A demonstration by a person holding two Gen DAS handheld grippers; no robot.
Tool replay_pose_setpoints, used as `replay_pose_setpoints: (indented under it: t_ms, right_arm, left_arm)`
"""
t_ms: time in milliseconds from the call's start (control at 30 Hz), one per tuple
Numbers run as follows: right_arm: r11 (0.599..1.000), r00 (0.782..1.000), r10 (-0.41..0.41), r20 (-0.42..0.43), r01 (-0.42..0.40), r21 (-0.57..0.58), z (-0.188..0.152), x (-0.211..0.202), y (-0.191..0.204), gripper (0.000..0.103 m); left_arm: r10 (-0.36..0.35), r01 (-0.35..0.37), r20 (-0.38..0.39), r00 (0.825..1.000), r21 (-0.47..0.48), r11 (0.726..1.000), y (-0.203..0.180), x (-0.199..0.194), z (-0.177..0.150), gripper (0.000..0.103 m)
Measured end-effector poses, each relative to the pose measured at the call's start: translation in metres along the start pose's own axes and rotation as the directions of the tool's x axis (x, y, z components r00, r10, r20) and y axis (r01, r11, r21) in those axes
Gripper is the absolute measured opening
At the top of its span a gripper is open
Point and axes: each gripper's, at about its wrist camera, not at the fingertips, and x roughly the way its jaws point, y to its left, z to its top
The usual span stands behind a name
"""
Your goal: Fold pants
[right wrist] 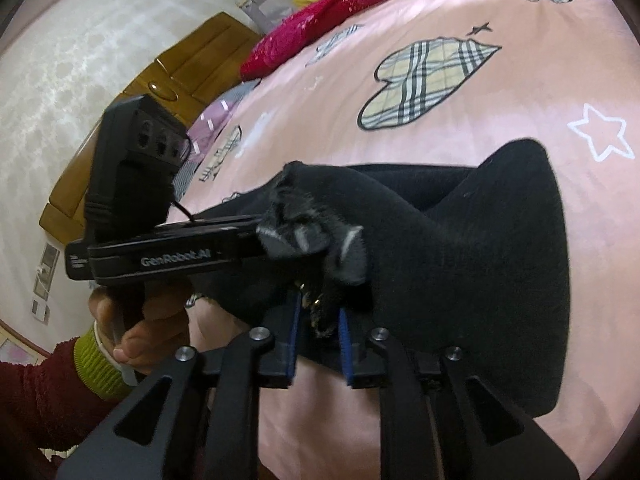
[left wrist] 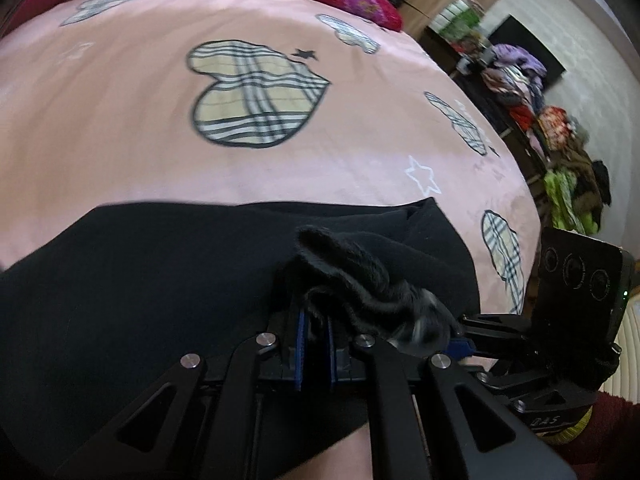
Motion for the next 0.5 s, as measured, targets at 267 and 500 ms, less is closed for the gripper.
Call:
replay_pose_setpoints:
  t_ms: [267,500]
  right_arm:
    - [0.996,0.999,0.032,-0.032,-0.034,-0.082,-0.003,0.009,0.033,0.058]
    - [0.990,0.997,0.061,-0.049,-0.066,-0.123,-0.003,0.012,0.052,0.058]
  left_arm:
    - [0.072,-0.056,0.073,0.995,-0.195,0.979,0.033,-0.045,-0.035,0.008]
    - [0.124,-0.073,0.122,0.985,-0.361,0.930,0.068,-0.082,-0.071,0.014]
